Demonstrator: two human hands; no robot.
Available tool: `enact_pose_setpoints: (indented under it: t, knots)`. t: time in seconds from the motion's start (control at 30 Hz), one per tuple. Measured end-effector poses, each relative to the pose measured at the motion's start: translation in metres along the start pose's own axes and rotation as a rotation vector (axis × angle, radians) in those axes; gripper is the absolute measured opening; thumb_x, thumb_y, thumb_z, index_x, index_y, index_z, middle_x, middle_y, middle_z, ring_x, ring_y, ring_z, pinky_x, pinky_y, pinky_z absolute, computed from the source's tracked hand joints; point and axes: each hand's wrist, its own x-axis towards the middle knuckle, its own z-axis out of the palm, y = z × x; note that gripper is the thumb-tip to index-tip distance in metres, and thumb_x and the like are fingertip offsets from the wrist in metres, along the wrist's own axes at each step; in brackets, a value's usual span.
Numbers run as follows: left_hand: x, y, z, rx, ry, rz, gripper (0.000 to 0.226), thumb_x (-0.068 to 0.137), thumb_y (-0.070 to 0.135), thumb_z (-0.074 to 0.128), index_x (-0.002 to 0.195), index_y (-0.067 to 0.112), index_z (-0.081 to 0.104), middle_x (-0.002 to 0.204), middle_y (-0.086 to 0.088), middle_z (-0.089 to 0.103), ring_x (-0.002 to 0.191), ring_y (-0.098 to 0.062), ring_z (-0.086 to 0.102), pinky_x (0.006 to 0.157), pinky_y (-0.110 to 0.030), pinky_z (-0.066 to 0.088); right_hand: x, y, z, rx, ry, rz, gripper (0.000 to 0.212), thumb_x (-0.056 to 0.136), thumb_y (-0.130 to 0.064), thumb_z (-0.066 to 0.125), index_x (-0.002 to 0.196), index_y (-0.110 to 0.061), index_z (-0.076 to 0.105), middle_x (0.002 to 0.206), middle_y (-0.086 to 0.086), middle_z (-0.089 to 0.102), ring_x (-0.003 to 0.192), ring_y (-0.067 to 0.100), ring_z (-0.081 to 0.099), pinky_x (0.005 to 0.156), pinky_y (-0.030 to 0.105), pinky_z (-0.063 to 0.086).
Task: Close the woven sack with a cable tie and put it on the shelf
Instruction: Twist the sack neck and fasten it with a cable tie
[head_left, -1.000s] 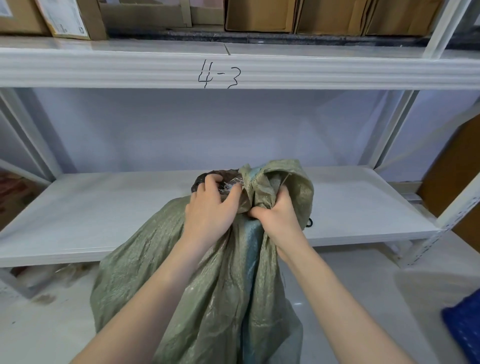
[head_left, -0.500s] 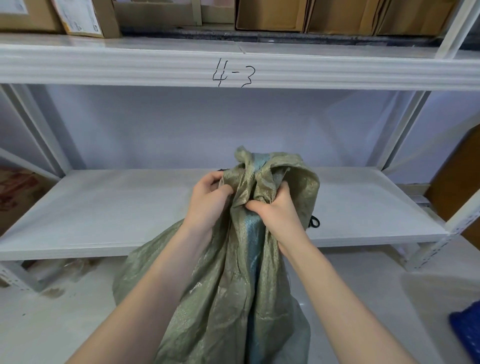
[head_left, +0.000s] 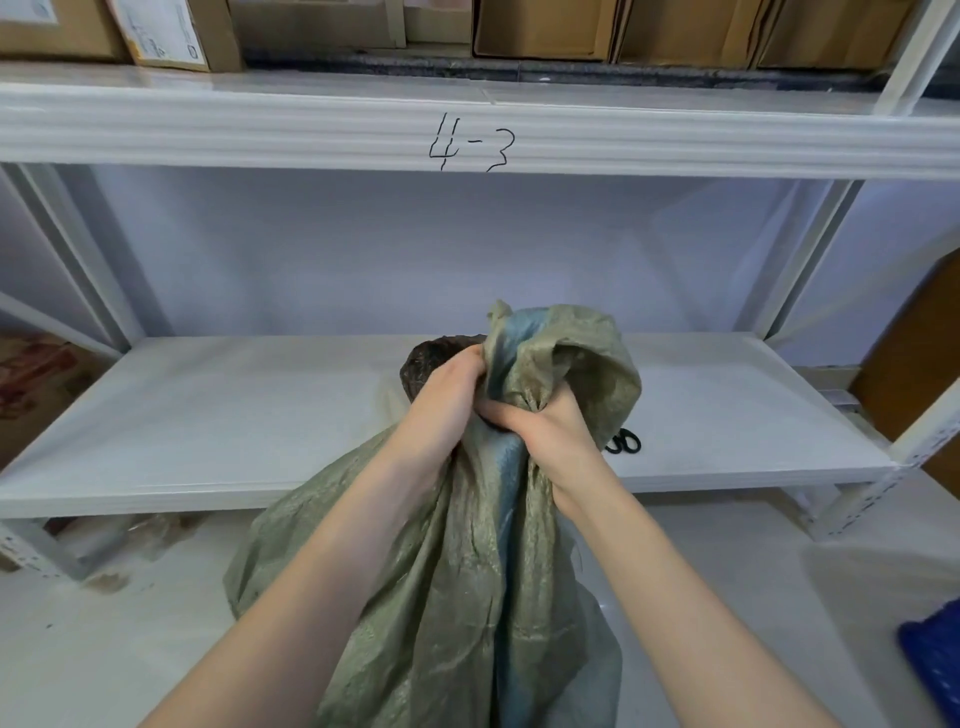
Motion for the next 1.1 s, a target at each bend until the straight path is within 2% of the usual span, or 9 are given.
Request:
enact_pose_setpoints:
  t: [0.13,0.27,0.37,0.5,0.7,0.8,0.93,1.03,1.1]
  knots:
    - [0.005,-0.008,-0.003,0.563,0.233,0.175,0.029,0.072,0.043,0.045,0.092,0.028,0.061,0.096,0.0,0.058,0.106,-0.028,0.052,0.093,-0.04,0.042,0.002,-0.001,-0.001,0.01,0.048,-0.023,0.049,0.076,0.009,0.059,0.119,-0.011,0.05,0.109,0.012,0.066,0.1,0.022,0.066,0.091,0.043,0.054]
    - [0.004,-0.012,-0.017,0.693,0.265,-0.134,0.075,0.075,0.076,0.025,0.126,0.025,0.046,0.131,-0.004,0.053,0.124,-0.026,0.044,0.103,-0.044,0.032,0.002,-0.001,-0.002,0.006,0.052,-0.018,0.049,0.077,0.011,0.054,0.12,-0.012,0.049,0.112,0.012,0.065,0.104,0.025,0.063,0.094,0.046,0.051]
    - [0.008,-0.015,-0.023,0.563,0.13,-0.242,0.071,0.087,0.068,0.023,0.125,0.016,0.053,0.124,-0.007,0.055,0.116,-0.024,0.05,0.09,-0.033,0.032,0.002,0.0,-0.001,0.001,0.049,-0.006,0.051,0.077,0.01,0.054,0.121,-0.015,0.049,0.114,0.01,0.065,0.105,0.025,0.063,0.096,0.049,0.05]
    - [0.007,-0.013,-0.022,0.356,-0.02,-0.257,0.041,0.079,0.057,0.038,0.089,0.02,0.052,0.09,-0.003,0.05,0.082,-0.015,0.048,0.076,-0.032,0.036,0.001,-0.003,-0.002,0.007,0.04,0.003,0.05,0.078,0.011,0.052,0.122,-0.014,0.047,0.113,0.012,0.064,0.105,0.026,0.062,0.096,0.049,0.049]
    - [0.006,-0.01,-0.014,0.145,0.188,-0.061,0.023,0.093,0.015,0.048,0.071,0.012,0.054,0.071,-0.008,0.051,0.064,-0.018,0.046,0.055,-0.021,0.039,-0.003,-0.007,-0.003,-0.028,0.015,-0.025,0.047,0.079,0.005,0.06,0.12,-0.015,0.047,0.108,0.008,0.064,0.101,0.023,0.063,0.094,0.045,0.051]
    - [0.005,-0.007,-0.012,-0.071,0.26,-0.015,0.022,0.094,0.014,0.051,0.074,0.016,0.061,0.074,-0.007,0.064,0.067,-0.016,0.059,0.066,-0.026,0.049,-0.003,-0.008,-0.004,-0.041,0.018,-0.035,0.05,0.078,-0.002,0.067,0.119,-0.019,0.046,0.107,0.002,0.065,0.101,0.02,0.063,0.094,0.042,0.051]
    - [0.004,-0.001,-0.012,-0.318,0.287,-0.058,0.016,0.09,0.014,0.051,0.077,0.011,0.06,0.067,-0.005,0.067,0.06,-0.015,0.064,0.057,-0.022,0.052,0.001,-0.004,-0.006,-0.11,-0.004,0.028,0.067,0.067,-0.028,0.078,0.125,-0.023,0.044,0.115,-0.004,0.065,0.106,0.015,0.063,0.098,0.041,0.048]
    - [0.002,0.001,-0.013,-0.487,0.142,-0.149,0.025,0.087,0.018,0.039,0.08,0.01,0.062,0.074,-0.006,0.069,0.066,-0.02,0.065,0.065,-0.027,0.052,-0.001,-0.003,-0.005,-0.142,-0.052,0.096,0.089,0.053,-0.052,0.081,0.13,-0.028,0.043,0.118,-0.01,0.065,0.108,0.011,0.062,0.1,0.039,0.047]
    - [0.0,0.001,-0.013,-0.552,0.072,-0.17,0.027,0.086,0.015,0.034,0.084,0.008,0.06,0.074,-0.006,0.068,0.064,-0.019,0.064,0.064,-0.026,0.053,-0.004,-0.005,-0.005,-0.127,-0.114,0.113,0.076,0.058,-0.054,0.08,0.124,-0.031,0.05,0.115,-0.013,0.066,0.107,0.008,0.061,0.098,0.034,0.047]
